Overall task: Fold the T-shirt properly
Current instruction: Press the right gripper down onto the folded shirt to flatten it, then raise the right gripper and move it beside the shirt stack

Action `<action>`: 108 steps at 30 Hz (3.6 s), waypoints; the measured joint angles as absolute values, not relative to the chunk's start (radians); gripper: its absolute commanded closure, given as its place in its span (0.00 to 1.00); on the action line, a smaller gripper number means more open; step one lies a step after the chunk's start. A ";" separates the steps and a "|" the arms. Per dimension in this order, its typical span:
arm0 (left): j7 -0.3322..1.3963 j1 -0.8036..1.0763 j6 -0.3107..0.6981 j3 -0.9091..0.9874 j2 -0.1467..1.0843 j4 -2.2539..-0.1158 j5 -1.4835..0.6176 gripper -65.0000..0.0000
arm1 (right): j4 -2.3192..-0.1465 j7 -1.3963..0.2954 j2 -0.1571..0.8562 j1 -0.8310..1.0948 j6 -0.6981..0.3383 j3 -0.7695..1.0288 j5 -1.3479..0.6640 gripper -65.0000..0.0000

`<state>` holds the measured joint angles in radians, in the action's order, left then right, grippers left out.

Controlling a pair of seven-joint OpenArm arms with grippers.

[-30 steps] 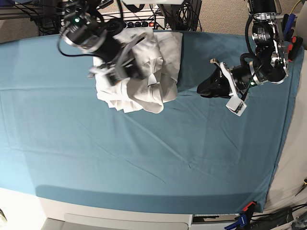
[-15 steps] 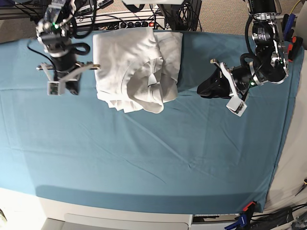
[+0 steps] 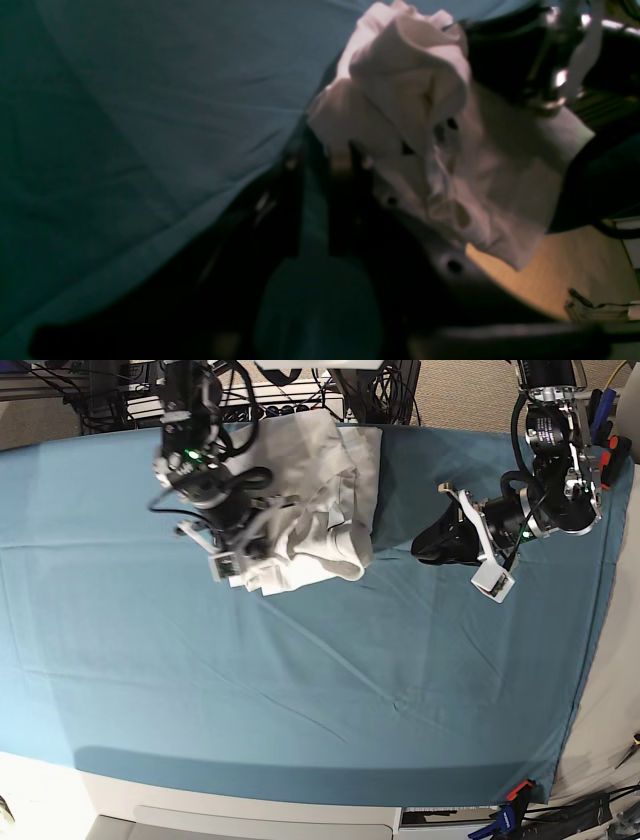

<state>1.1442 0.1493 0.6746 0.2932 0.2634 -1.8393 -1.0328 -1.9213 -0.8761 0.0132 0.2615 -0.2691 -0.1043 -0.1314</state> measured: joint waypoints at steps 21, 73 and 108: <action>1.144 0.150 0.675 0.293 0.263 -1.839 -1.025 0.84 | -2.014 -0.951 0.013 0.228 -0.269 -0.160 -0.105 1.00; 1.123 0.154 0.675 0.293 0.265 -1.839 -0.965 0.84 | -1.932 -0.990 -0.023 0.052 -0.317 -0.264 0.075 0.64; 1.122 0.241 0.675 0.294 0.269 -1.839 -0.962 0.64 | -1.649 -1.195 0.122 0.025 -0.491 0.465 -0.773 0.56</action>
<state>1.1217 0.2405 0.6746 0.2939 0.2691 -1.8389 -0.9619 -1.6489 -1.1946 0.1219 0.0254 -0.4911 0.4648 -0.7727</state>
